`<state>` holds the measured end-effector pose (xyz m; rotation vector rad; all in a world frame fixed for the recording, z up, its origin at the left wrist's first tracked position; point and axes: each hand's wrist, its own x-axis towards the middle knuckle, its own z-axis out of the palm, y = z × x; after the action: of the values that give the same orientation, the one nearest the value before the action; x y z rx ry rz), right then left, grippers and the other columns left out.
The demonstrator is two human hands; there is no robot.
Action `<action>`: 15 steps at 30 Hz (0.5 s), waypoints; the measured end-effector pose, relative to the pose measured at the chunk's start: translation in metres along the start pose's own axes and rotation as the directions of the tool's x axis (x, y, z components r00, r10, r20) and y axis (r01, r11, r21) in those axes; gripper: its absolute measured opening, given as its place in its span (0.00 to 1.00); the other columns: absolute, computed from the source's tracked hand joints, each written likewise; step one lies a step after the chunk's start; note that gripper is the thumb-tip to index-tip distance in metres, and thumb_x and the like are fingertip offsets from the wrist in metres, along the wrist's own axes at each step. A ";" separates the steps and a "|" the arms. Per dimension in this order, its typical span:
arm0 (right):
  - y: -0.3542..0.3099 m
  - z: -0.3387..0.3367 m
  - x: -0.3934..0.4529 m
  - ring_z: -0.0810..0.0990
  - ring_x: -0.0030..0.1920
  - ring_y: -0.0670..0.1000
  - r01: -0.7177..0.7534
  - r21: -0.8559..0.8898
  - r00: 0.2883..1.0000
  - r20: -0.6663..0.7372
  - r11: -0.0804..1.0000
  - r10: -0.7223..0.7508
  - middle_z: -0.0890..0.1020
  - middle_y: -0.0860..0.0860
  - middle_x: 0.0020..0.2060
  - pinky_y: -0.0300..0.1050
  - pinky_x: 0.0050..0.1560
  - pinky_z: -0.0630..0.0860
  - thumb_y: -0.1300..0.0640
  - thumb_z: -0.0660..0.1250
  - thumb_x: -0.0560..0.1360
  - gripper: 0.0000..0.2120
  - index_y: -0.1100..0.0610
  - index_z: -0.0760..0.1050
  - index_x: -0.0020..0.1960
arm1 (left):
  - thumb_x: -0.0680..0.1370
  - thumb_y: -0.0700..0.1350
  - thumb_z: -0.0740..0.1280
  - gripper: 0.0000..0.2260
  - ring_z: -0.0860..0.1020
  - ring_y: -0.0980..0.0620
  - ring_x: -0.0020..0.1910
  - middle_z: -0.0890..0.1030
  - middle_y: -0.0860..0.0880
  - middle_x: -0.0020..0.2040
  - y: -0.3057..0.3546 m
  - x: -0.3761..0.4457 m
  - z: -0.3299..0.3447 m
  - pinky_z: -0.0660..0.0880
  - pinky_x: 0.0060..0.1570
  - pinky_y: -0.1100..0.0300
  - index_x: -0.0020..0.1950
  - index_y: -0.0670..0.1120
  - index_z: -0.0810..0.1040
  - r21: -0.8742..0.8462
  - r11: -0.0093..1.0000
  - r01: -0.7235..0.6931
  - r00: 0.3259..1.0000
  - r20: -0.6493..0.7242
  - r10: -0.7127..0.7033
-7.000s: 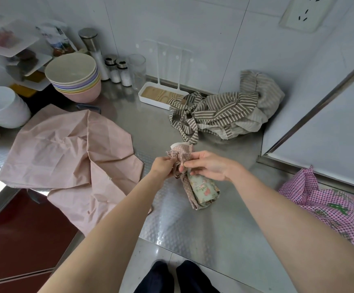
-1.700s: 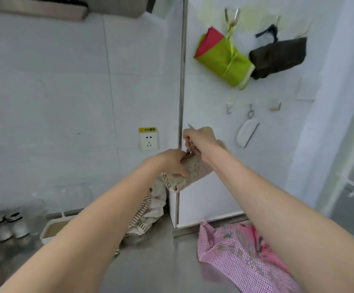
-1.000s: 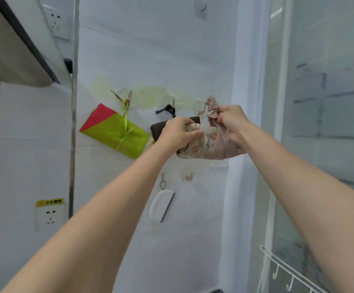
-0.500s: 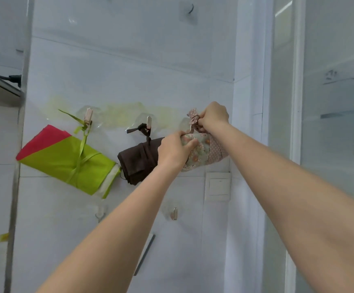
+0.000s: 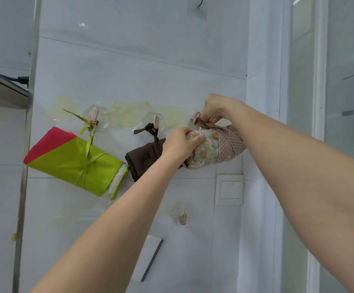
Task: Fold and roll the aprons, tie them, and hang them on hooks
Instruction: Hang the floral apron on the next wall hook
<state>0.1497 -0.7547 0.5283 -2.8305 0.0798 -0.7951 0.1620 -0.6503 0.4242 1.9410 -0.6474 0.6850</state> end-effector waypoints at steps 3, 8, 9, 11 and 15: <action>-0.005 0.002 0.000 0.72 0.42 0.54 0.001 -0.105 0.999 0.051 0.994 0.004 0.70 0.55 0.34 0.43 0.39 0.70 0.61 0.64 0.76 0.11 0.61 0.67 0.36 | 0.75 0.54 0.67 0.18 0.77 0.47 0.55 0.81 0.46 0.54 -0.001 0.002 -0.003 0.74 0.57 0.53 0.59 0.44 0.77 -0.023 1.000 0.013 1.000 0.009 -0.013; -0.011 0.014 -0.003 0.71 0.36 0.53 0.024 -0.255 0.999 0.034 0.967 -0.016 0.72 0.53 0.35 0.42 0.31 0.67 0.57 0.62 0.76 0.11 0.60 0.69 0.37 | 0.76 0.53 0.67 0.17 0.78 0.47 0.54 0.81 0.45 0.53 -0.002 0.002 -0.005 0.75 0.55 0.54 0.58 0.43 0.77 -0.033 0.999 0.020 1.000 0.022 -0.020; -0.013 0.016 -0.004 0.72 0.39 0.54 0.041 -0.276 0.999 0.021 0.960 -0.036 0.73 0.54 0.38 0.42 0.33 0.68 0.57 0.62 0.76 0.08 0.60 0.72 0.41 | 0.76 0.53 0.67 0.17 0.78 0.48 0.54 0.81 0.46 0.53 -0.002 0.002 -0.004 0.75 0.54 0.56 0.58 0.43 0.77 -0.031 0.999 0.018 1.000 0.020 -0.018; -0.015 0.021 -0.003 0.73 0.45 0.56 0.061 -0.303 0.998 0.009 0.951 -0.061 0.76 0.56 0.47 0.43 0.42 0.70 0.59 0.60 0.76 0.08 0.59 0.75 0.52 | 0.76 0.52 0.66 0.16 0.77 0.48 0.53 0.81 0.46 0.52 -0.001 0.001 -0.004 0.72 0.48 0.59 0.57 0.43 0.77 -0.003 1.000 0.005 1.000 0.007 -0.005; -0.019 0.028 -0.007 0.69 0.50 0.56 0.031 -0.347 0.999 0.029 0.938 -0.022 0.67 0.61 0.65 0.44 0.41 0.70 0.64 0.57 0.77 0.18 0.58 0.69 0.66 | 0.77 0.52 0.66 0.15 0.78 0.47 0.53 0.81 0.45 0.52 -0.004 -0.001 -0.002 0.73 0.49 0.57 0.56 0.42 0.78 0.038 0.999 -0.006 1.000 0.016 0.005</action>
<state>0.1587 -0.7302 0.5055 -3.1780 0.1977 -0.8228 0.1635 -0.6464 0.4224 1.9819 -0.6541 0.6903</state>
